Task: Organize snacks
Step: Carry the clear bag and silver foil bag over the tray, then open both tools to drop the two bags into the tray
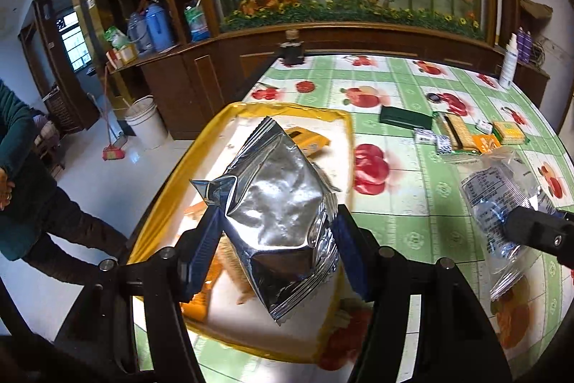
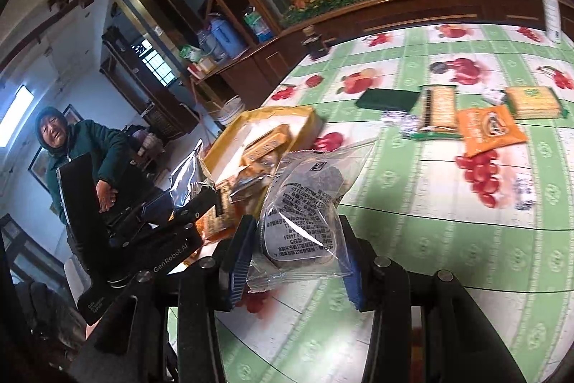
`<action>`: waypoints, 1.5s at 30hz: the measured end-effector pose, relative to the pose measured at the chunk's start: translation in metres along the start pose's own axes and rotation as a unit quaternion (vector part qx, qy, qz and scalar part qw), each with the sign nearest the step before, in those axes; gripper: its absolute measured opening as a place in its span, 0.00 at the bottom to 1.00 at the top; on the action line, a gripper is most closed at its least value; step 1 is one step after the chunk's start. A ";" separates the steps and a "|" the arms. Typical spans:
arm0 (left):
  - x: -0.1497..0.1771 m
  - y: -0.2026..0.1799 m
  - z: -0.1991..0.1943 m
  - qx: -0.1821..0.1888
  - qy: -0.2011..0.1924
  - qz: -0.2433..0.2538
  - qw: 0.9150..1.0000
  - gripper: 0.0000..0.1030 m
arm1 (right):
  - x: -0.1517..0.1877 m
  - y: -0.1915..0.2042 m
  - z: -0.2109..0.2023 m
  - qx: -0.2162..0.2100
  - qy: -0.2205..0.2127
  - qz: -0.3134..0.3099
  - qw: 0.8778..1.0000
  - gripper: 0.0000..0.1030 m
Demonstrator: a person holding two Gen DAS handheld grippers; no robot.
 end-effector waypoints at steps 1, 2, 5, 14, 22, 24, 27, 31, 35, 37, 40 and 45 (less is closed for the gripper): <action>0.000 0.005 0.000 -0.002 0.000 -0.004 1.000 0.60 | -0.001 0.007 0.005 -0.002 0.002 -0.005 1.000 0.43; 0.001 0.011 0.001 -0.004 0.000 -0.009 1.000 0.60 | -0.001 0.014 0.009 -0.006 0.004 -0.009 1.000 0.43; 0.002 0.026 0.003 -0.007 0.003 -0.023 1.000 0.60 | -0.002 0.031 0.020 -0.015 0.009 -0.019 1.000 0.43; 0.009 0.058 0.011 -0.007 0.011 -0.061 0.998 0.60 | -0.009 0.056 0.049 -0.033 0.023 -0.031 0.999 0.43; 0.018 0.079 0.020 0.000 0.024 -0.095 0.995 0.60 | -0.022 0.074 0.086 -0.043 0.034 -0.043 0.998 0.43; 0.018 0.081 0.023 0.001 0.027 -0.096 0.995 0.60 | -0.025 0.079 0.095 -0.042 0.038 -0.048 0.997 0.43; 0.018 0.081 0.026 0.003 0.029 -0.096 0.995 0.60 | -0.029 0.083 0.108 -0.041 0.046 -0.052 0.997 0.43; 0.017 0.082 0.030 0.000 0.031 -0.095 0.995 0.60 | -0.030 0.090 0.127 -0.042 0.058 -0.062 0.996 0.43; 0.021 0.085 0.035 -0.007 0.036 -0.095 0.995 0.60 | -0.027 0.092 0.141 -0.037 0.070 -0.071 0.994 0.43; 0.024 0.086 0.035 -0.011 0.040 -0.093 0.995 0.61 | -0.025 0.092 0.147 -0.034 0.076 -0.078 0.993 0.44; 0.025 0.088 0.033 -0.025 0.040 -0.096 0.994 0.63 | -0.027 0.094 0.144 -0.019 0.063 -0.090 0.994 0.54; 0.018 0.084 0.023 -0.010 0.028 -0.106 0.994 0.64 | -0.037 0.094 0.119 -0.016 0.026 -0.101 0.994 0.64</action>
Point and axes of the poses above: each gripper's, at about its wrist camera, not at the fingertips, and z roughly the way its jaws point, y to its left, x to its underside, the point moved 10 cm from there along z, roughly the way its jaws point, and after that the axes turned 5 degrees about x, right-handed, at the moved point
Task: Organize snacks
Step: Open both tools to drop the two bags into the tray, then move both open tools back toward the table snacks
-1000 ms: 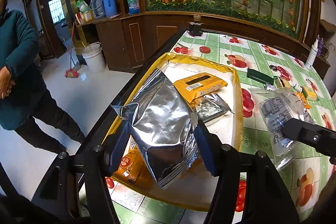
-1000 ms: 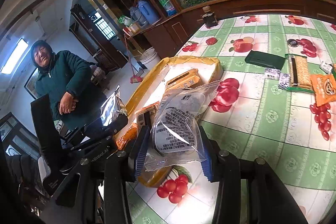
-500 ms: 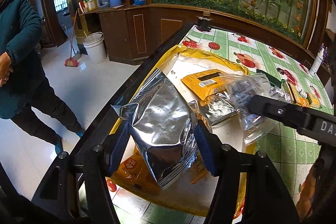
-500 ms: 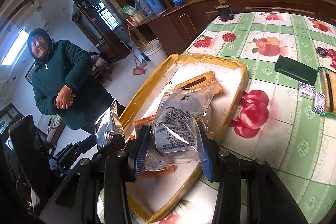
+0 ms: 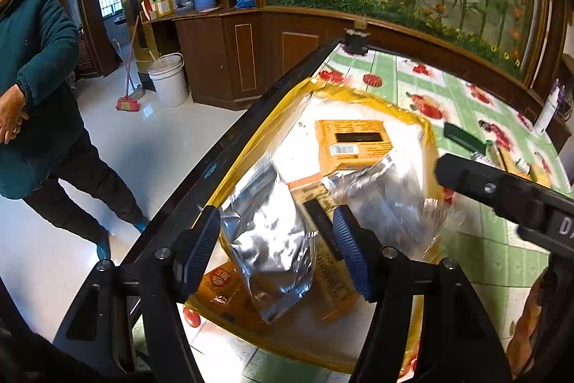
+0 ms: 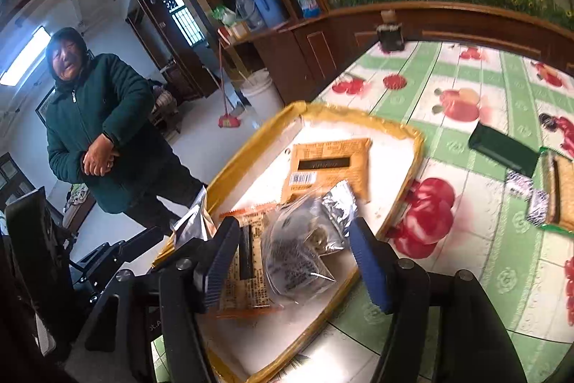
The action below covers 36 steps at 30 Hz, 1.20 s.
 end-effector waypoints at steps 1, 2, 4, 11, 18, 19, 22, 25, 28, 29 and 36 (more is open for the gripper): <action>-0.001 -0.002 -0.002 0.002 -0.002 0.000 1.000 0.64 | -0.001 -0.002 -0.007 -0.002 -0.006 0.003 1.000 0.64; -0.001 -0.004 -0.003 0.004 -0.003 0.000 1.000 0.64 | -0.001 -0.006 -0.013 -0.002 -0.012 0.007 1.000 0.64; -0.001 -0.008 -0.007 0.005 -0.006 0.002 1.000 0.65 | 0.000 -0.016 -0.026 0.004 -0.019 0.017 1.000 0.65; -0.001 -0.029 -0.016 0.018 -0.007 0.014 1.000 0.65 | 0.015 -0.057 -0.059 0.025 -0.027 0.056 0.998 0.65; 0.000 -0.049 -0.024 0.031 -0.009 0.022 0.999 0.65 | 0.032 -0.094 -0.088 0.051 -0.038 0.084 0.994 0.65; 0.000 -0.053 -0.024 0.035 -0.008 0.023 0.999 0.65 | 0.035 -0.100 -0.092 0.055 -0.039 0.087 0.994 0.65; 0.001 -0.069 -0.026 0.050 -0.006 0.030 0.998 0.65 | 0.046 -0.120 -0.105 0.072 -0.041 0.094 0.992 0.65; 0.004 -0.089 -0.026 0.066 -0.002 0.041 0.997 0.65 | 0.057 -0.142 -0.117 0.090 -0.041 0.109 0.989 0.65; 0.006 -0.117 -0.025 0.093 0.004 0.056 0.994 0.65 | 0.068 -0.166 -0.130 0.114 -0.044 0.115 0.986 0.63; 0.007 -0.125 -0.025 0.099 0.005 0.060 0.993 0.65 | 0.072 -0.175 -0.134 0.127 -0.045 0.116 0.984 0.63; 0.012 -0.198 -0.003 0.167 0.035 0.091 0.981 0.65 | 0.084 -0.236 -0.150 0.169 -0.043 0.150 0.973 0.63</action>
Point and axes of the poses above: each gripper's, at about its wrist camera, not at the fingertips, and z roughly the way its jaws point, y to its left, x to its underside, the point moved 10 cm from there along z, roughly the way its jaws point, and after that the axes turned 5 degrees about x, right-handed, at the moved point
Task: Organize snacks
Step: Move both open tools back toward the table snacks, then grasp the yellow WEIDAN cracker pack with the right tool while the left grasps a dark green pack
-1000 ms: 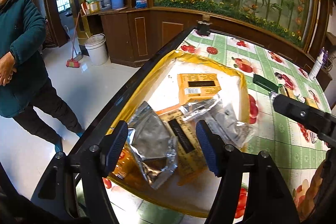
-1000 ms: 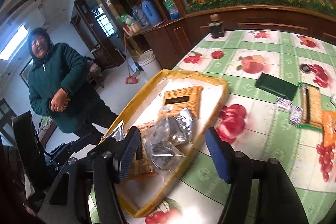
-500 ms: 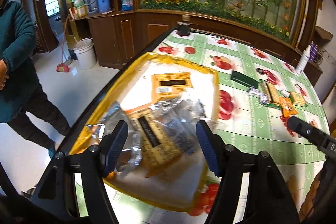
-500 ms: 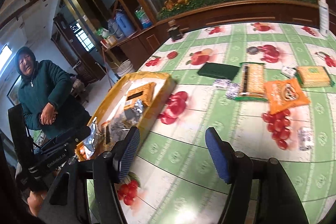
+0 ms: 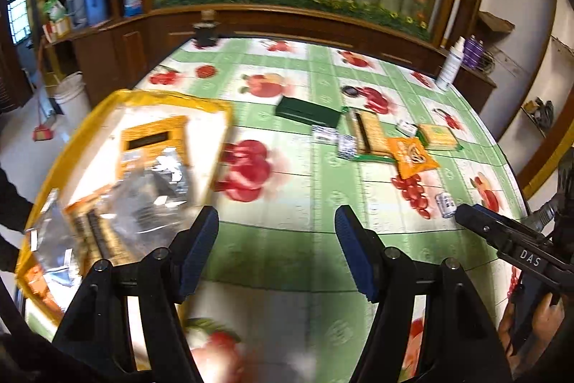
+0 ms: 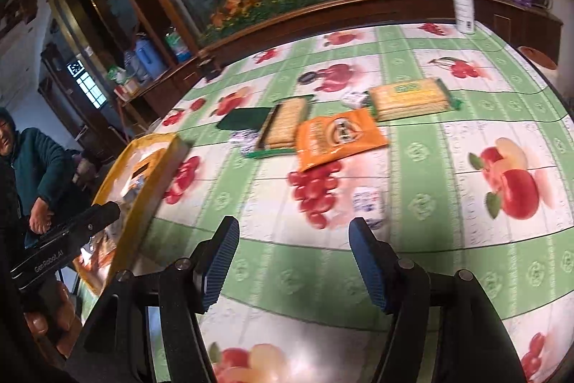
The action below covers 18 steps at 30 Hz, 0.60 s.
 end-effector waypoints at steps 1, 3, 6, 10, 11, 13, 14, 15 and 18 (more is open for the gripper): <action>-0.002 -0.006 0.006 0.006 0.001 0.001 1.000 0.65 | -0.003 -0.005 0.002 0.005 0.000 -0.001 1.000 0.63; -0.007 -0.018 0.021 0.017 0.009 0.003 1.000 0.65 | -0.009 -0.015 0.008 0.015 -0.001 -0.001 1.000 0.63; -0.021 -0.028 0.039 0.024 0.009 0.001 1.000 0.65 | -0.024 -0.034 0.019 0.034 -0.004 0.001 0.999 0.63; -0.046 -0.029 0.061 0.020 0.004 0.000 1.000 0.64 | -0.049 -0.058 0.031 0.061 -0.012 0.002 0.998 0.64; -0.055 -0.029 0.068 0.018 0.003 -0.002 1.000 0.65 | -0.055 -0.065 0.034 0.070 -0.015 0.005 0.997 0.65; -0.067 -0.028 0.080 0.018 0.005 -0.004 1.000 0.65 | -0.066 -0.075 0.042 0.084 -0.013 0.008 0.996 0.65; -0.073 -0.028 0.087 0.019 0.007 -0.005 1.000 0.65 | -0.071 -0.079 0.047 0.090 -0.014 0.007 0.996 0.64; -0.078 -0.028 0.094 0.017 0.010 -0.005 1.000 0.65 | -0.077 -0.083 0.052 0.097 -0.014 0.005 0.995 0.64; -0.085 -0.029 0.119 0.025 0.032 -0.025 0.999 0.64 | -0.087 -0.091 0.064 0.109 -0.010 0.003 0.994 0.65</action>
Point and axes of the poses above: each gripper's, at about its wrist camera, not at the fingertips, and z roughly the way its jaws point, y to its left, x to its underside, the point moved 10 cm from there along z, roughly the way its jaws point, and after that the axes turned 5 degrees about x, right-handed, at the moved point
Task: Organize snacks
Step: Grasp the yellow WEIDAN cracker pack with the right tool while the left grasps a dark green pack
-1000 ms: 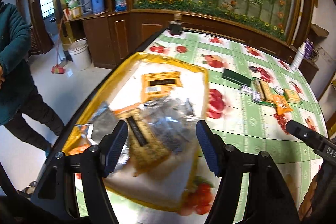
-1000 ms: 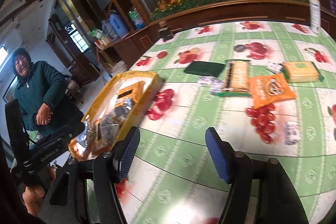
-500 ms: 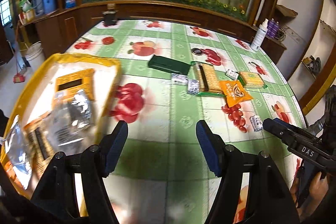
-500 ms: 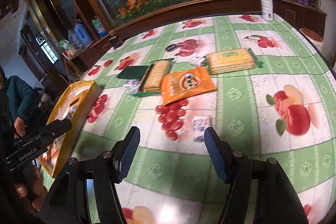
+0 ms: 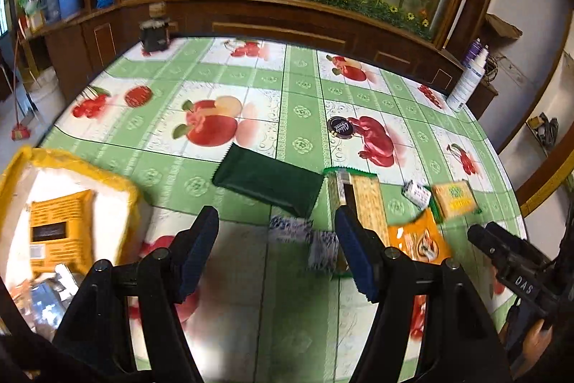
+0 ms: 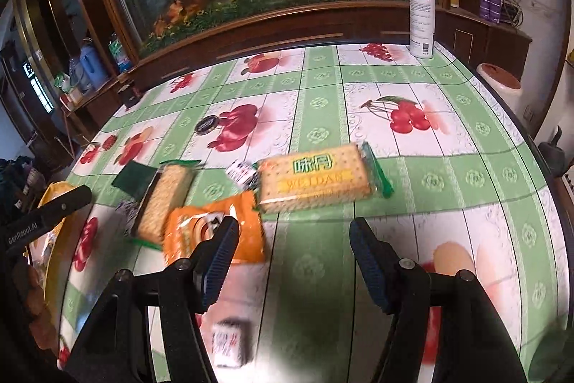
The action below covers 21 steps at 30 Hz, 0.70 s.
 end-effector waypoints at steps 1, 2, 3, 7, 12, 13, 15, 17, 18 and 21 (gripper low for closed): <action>-0.001 0.000 0.009 0.006 0.009 -0.013 1.000 0.64 | -0.003 -0.001 0.005 0.003 0.000 0.000 1.000 0.65; -0.002 -0.001 0.016 0.010 0.015 -0.023 1.000 0.64 | -0.005 -0.002 0.009 0.008 0.000 -0.001 1.000 0.65; -0.003 -0.001 0.024 0.012 0.021 -0.035 0.999 0.64 | -0.007 -0.003 0.012 0.011 0.000 -0.002 1.000 0.65; -0.012 0.002 0.047 0.009 0.026 -0.083 0.996 0.64 | -0.013 -0.003 0.025 0.006 -0.002 -0.001 1.000 0.65; -0.025 0.008 0.069 -0.049 0.027 -0.083 0.995 0.64 | -0.024 0.000 0.038 0.007 -0.006 -0.021 1.000 0.65; -0.027 0.008 0.072 -0.059 0.027 -0.075 0.995 0.64 | -0.028 0.001 0.041 0.007 -0.007 -0.027 1.000 0.65; -0.028 0.007 0.077 -0.084 0.032 -0.047 0.995 0.64 | -0.034 0.000 0.047 0.009 -0.007 -0.031 0.999 0.65; -0.023 0.004 0.079 -0.106 0.036 -0.004 0.994 0.65 | -0.042 0.000 0.053 0.008 -0.005 -0.033 0.999 0.66; -0.020 0.001 0.080 -0.118 0.040 0.022 0.992 0.64 | -0.044 0.002 0.058 0.008 0.000 -0.037 0.999 0.68; -0.008 -0.006 0.073 -0.116 0.038 0.072 0.990 0.63 | -0.041 0.015 0.070 0.010 0.020 -0.071 0.997 0.68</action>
Point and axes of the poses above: each gripper's, at about its wrist camera, not at the fingertips, and z roughly the way its jaws point, y to its left, x to its underside, the point moved 10 cm from there along z, roughly the way its jaws point, and after that the axes turned 5 degrees about x, right-handed, at the moved point
